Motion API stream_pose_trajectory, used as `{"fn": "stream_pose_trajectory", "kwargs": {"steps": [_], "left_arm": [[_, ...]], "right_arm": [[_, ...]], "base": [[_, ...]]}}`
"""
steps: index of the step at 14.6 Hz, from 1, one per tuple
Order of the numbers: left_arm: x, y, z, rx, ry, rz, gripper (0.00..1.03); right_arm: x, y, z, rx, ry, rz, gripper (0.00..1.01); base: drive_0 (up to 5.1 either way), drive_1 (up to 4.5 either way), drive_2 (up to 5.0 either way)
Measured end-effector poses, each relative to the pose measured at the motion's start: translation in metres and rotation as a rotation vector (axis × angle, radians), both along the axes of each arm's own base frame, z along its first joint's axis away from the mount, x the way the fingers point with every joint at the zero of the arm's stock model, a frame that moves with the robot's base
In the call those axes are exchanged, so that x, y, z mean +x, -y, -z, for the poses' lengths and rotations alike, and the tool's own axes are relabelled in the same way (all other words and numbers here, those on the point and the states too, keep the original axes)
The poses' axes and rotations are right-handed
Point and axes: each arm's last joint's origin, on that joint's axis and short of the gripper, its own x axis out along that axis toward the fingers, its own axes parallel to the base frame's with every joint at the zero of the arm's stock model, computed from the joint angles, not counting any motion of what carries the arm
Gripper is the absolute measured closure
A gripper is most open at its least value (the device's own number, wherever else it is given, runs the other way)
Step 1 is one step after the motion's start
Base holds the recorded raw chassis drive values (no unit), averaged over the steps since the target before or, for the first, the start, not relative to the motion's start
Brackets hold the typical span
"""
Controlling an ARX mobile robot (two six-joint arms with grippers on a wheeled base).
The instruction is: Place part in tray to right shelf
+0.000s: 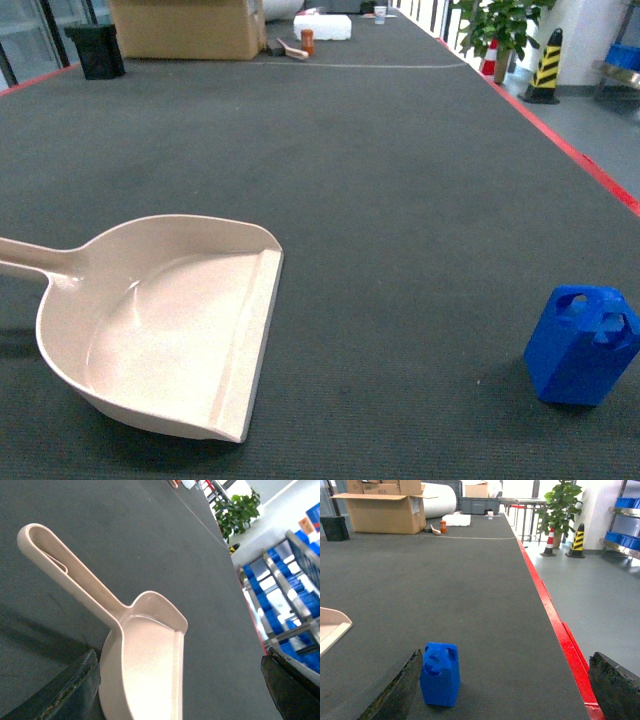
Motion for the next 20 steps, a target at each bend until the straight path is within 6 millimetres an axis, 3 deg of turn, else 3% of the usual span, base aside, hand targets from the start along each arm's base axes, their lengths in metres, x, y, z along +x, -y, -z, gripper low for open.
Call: {"fn": "stream_pose_trajectory", "kwargs": {"steps": [3,6,10,13,18,19,20], "left_arm": [[0.048,-0.012,0.02,-0.197,-0.047,-0.012,0.05],[0.085,-0.02,0.046,-0.266,-0.123,-0.043,0.05],[0.118,-0.037,0.071,-0.309,-0.136,-0.101,0.05],[0.131,-0.045,0.083,-0.356,-0.118,-0.125,0.05],[0.15,-0.049,0.092,-0.424,-0.069,-0.096,0.64],[0.154,-0.045,0.087,-0.477,-0.05,-0.088,0.87],[0.148,-0.034,0.086,-0.55,-0.082,-0.07,0.88]], "right_arm": [[0.0,0.0,0.0,0.0,0.0,0.0,0.03],[0.0,0.0,0.0,0.0,0.0,0.0,0.03],[0.0,0.0,0.0,0.0,0.0,0.0,0.03],[0.0,0.0,0.0,0.0,0.0,0.0,0.03],[0.0,0.0,0.0,0.0,0.0,0.0,0.03],[0.0,0.0,0.0,0.0,0.0,0.0,0.03],[0.0,0.0,0.0,0.0,0.0,0.0,0.03]], "base": [[0.0,0.0,0.0],[0.0,0.0,0.0],[0.0,0.0,0.0],[0.0,0.0,0.0],[0.0,0.0,0.0],[0.0,0.0,0.0],[0.0,0.0,0.0]]}}
